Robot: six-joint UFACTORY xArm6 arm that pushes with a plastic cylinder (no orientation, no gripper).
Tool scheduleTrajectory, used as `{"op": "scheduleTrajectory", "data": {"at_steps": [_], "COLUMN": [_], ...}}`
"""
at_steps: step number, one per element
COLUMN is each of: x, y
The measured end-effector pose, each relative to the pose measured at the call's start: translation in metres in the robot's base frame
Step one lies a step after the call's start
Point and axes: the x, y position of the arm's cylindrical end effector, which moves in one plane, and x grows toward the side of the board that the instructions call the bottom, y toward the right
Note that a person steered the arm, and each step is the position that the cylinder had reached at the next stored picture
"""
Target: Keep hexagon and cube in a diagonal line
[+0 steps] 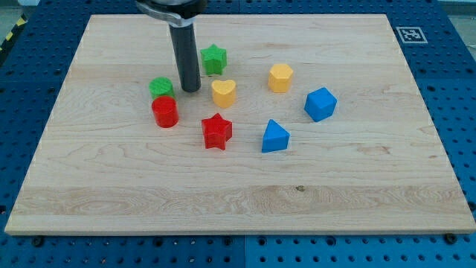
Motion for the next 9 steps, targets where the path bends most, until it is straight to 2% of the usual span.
{"op": "scheduleTrajectory", "data": {"at_steps": [3,5,6,8,9], "x": [0.005,-0.040,-0.043,-0.052,-0.025], "y": [0.050,0.060,0.089,0.233,0.296]}}
